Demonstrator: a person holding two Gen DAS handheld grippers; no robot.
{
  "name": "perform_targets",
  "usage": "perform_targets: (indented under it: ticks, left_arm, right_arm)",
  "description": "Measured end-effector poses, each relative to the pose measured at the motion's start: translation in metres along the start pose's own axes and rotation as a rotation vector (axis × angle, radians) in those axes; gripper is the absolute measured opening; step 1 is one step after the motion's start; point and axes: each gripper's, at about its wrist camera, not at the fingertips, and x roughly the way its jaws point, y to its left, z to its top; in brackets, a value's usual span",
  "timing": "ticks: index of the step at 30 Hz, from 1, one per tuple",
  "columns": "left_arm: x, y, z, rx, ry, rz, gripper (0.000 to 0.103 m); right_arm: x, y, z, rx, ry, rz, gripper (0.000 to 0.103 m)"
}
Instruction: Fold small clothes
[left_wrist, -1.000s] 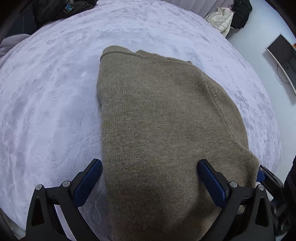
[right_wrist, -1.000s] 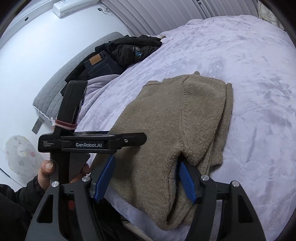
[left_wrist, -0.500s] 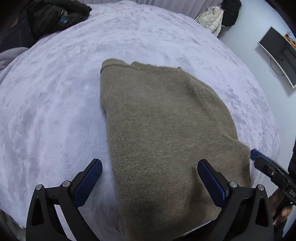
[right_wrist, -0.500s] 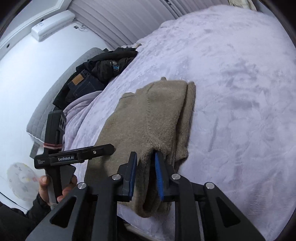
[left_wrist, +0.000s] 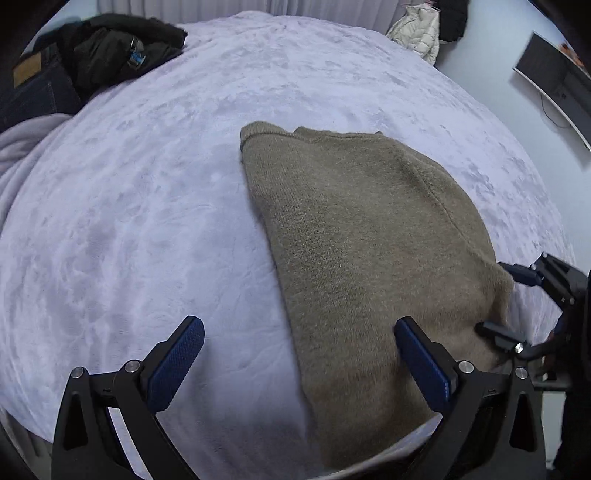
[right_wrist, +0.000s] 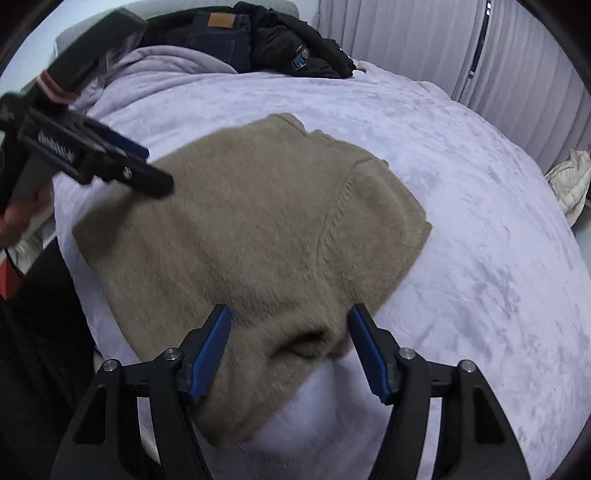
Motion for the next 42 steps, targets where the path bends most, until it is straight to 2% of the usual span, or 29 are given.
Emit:
perform_targets:
  ticks: [2,4,6,9,11,12,13,14,15,16,18,19,21,24,26,29,30,32,35,37,38,40,42]
  left_arm:
    - [-0.015,-0.008,-0.009,0.092,-0.031,0.000,0.103]
    - [-0.021,-0.028,-0.014,0.196,-0.027,-0.029,0.103]
    - [-0.022,-0.048,-0.023,0.326,-0.016,-0.043,0.103]
    - [-0.026,-0.058,-0.040,0.436,-0.007,-0.095,0.103]
    - [-0.026,-0.061,-0.046,0.451,-0.007,-0.157,0.103]
    - [-0.022,-0.060,-0.045,0.442,-0.001,-0.160,0.103]
    - [-0.016,-0.058,-0.042,0.426,0.003,-0.130,0.103]
    - [-0.006,-0.053,-0.037,0.396,0.015,-0.054,0.103]
    - [0.004,-0.042,-0.032,0.348,0.042,-0.001,0.103]
    - [0.012,-0.023,-0.028,0.270,0.082,-0.019,0.103]
    - [0.026,0.020,-0.025,0.053,0.154,-0.183,0.103]
    - [0.029,0.032,-0.027,-0.003,0.170,-0.226,0.103]
    - [0.019,0.025,-0.032,0.039,0.143,-0.182,0.103]
    - [-0.002,0.001,-0.032,0.146,0.105,-0.118,0.103]
    - [-0.018,-0.012,-0.025,0.191,0.059,-0.105,0.103]
    - [-0.030,-0.031,-0.003,0.227,-0.023,-0.047,0.103]
    - [-0.027,-0.034,0.007,0.220,-0.043,-0.013,0.103]
    - [-0.011,-0.037,0.027,0.174,-0.043,0.055,0.103]
    - [0.017,-0.033,0.044,0.090,-0.012,0.179,0.103]
    - [0.035,-0.035,0.047,0.070,0.022,0.192,0.103]
    - [0.039,-0.035,0.047,0.066,0.030,0.189,0.103]
    - [0.037,-0.038,0.046,0.075,0.018,0.203,0.103]
    - [0.027,-0.043,0.045,0.089,0.003,0.230,0.103]
  right_arm:
    - [-0.020,-0.004,-0.009,0.015,0.005,-0.007,0.069]
    - [-0.046,0.006,-0.010,-0.047,-0.043,-0.041,0.070]
    - [-0.062,0.029,-0.005,-0.164,-0.087,-0.052,0.070]
    - [-0.068,0.077,-0.003,-0.401,-0.135,-0.049,0.070]
    - [-0.057,0.104,-0.009,-0.542,-0.116,-0.065,0.070]
    - [-0.048,0.112,-0.012,-0.597,-0.093,-0.082,0.070]
    - [-0.037,0.118,-0.015,-0.644,-0.067,-0.113,0.068]
    - [-0.027,0.120,-0.017,-0.674,-0.041,-0.147,0.067]
    - [-0.016,0.119,-0.017,-0.693,-0.009,-0.182,0.058]
    - [-0.008,0.113,-0.019,-0.695,0.032,-0.204,0.047]
    - [-0.010,0.092,-0.024,-0.635,0.067,-0.196,0.046]
    - [-0.016,0.080,-0.026,-0.582,0.069,-0.179,0.046]
    - [-0.030,0.063,-0.030,-0.497,0.076,-0.137,0.046]
    - [-0.046,0.050,-0.042,-0.458,0.126,-0.117,0.049]
    - [-0.067,0.044,-0.038,-0.420,0.080,-0.057,0.052]
    - [-0.094,0.037,-0.016,-0.330,-0.067,0.014,0.070]
    - [-0.096,0.037,-0.009,-0.305,-0.107,0.027,0.075]
    - [-0.087,0.037,0.008,-0.265,-0.145,0.036,0.076]
    - [-0.046,0.034,0.027,-0.218,-0.078,-0.022,0.076]
    - [-0.019,0.028,0.032,-0.168,-0.006,-0.033,0.076]
    - [-0.008,0.023,0.030,-0.121,0.031,-0.006,0.075]
    - [-0.001,0.014,0.025,-0.055,0.045,0.025,0.077]
    - [-0.011,0.013,0.026,-0.044,0.046,0.010,0.077]
